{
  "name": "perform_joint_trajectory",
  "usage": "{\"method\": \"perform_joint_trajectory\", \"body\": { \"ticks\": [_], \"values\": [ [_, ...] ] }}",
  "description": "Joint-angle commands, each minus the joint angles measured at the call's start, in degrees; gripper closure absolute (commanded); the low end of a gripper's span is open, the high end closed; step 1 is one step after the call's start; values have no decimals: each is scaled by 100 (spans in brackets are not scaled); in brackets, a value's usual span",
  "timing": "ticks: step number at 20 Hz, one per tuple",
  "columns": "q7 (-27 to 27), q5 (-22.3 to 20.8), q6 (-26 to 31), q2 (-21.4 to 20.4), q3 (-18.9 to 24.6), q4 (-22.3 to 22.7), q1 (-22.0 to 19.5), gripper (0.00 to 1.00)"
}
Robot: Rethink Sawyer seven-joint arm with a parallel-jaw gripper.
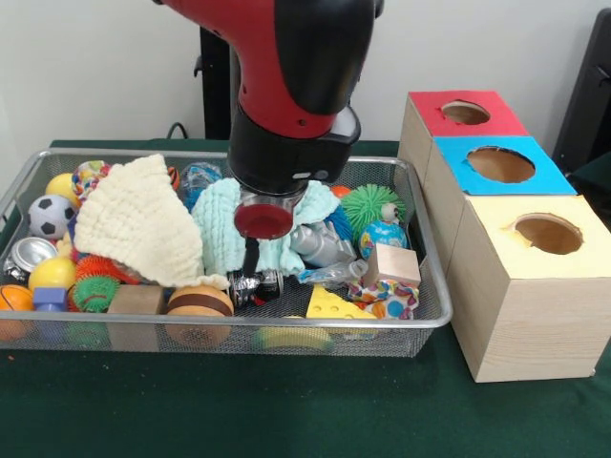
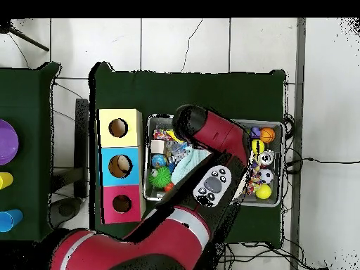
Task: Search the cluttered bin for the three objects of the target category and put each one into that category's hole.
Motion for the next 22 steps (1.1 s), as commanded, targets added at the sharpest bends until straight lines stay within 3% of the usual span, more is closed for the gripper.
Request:
{"method": "perform_joint_trajectory", "body": {
  "ticks": [1, 13, 22],
  "values": [
    [1230, 180, -658, 296, 488, 569, -300, 0],
    [1019, 123, -580, 229, 544, 504, -584, 0],
    [1340, 216, -530, 623, 494, 37, -536, 0]
  ]
}}
